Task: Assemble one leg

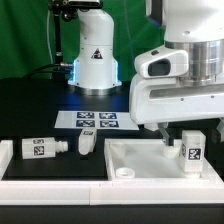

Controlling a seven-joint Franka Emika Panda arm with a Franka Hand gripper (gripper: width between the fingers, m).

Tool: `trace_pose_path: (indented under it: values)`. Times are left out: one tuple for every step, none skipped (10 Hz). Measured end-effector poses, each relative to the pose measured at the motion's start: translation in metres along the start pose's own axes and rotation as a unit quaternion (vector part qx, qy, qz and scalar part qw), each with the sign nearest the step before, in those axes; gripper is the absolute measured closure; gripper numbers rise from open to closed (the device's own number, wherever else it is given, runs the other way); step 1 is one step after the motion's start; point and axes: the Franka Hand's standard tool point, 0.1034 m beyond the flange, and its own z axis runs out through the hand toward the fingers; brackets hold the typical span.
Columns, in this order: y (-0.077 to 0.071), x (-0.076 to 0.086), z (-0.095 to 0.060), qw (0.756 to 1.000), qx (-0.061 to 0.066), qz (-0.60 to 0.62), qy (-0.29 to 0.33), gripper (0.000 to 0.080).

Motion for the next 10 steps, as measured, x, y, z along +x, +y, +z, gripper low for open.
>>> trace_pose_path:
  values:
    - [-0.0040, -0.0011, 0.0037, 1.000, -0.003, -0.001, -0.002, 0.0151]
    - [-0.0038, -0.0010, 0.0035, 1.000, -0.003, -0.002, -0.002, 0.0151]
    - [-0.0031, -0.0009, 0.0036, 1.000, -0.003, 0.000, -0.002, 0.0260]
    - [-0.0034, -0.0010, 0.0037, 1.000, -0.003, 0.012, -0.002, 0.0407]
    - [-0.0030, -0.0010, 0.0037, 1.000, -0.003, 0.018, -0.002, 0.0407]
    - [-0.0007, -0.0009, 0.0038, 0.999, -0.004, 0.039, -0.002, 0.0511]
    - [-0.0001, -0.0009, 0.0039, 0.996, -0.004, 0.086, -0.002, 0.0511]
    - [0.0002, -0.0008, 0.0038, 0.992, -0.005, 0.125, -0.001, 0.0511]
    - [0.0003, -0.0007, 0.0041, 0.986, -0.005, 0.165, 0.000, 0.0511]
    - [0.0018, 0.0004, 0.0051, 0.971, -0.002, 0.238, 0.005, 0.0511]
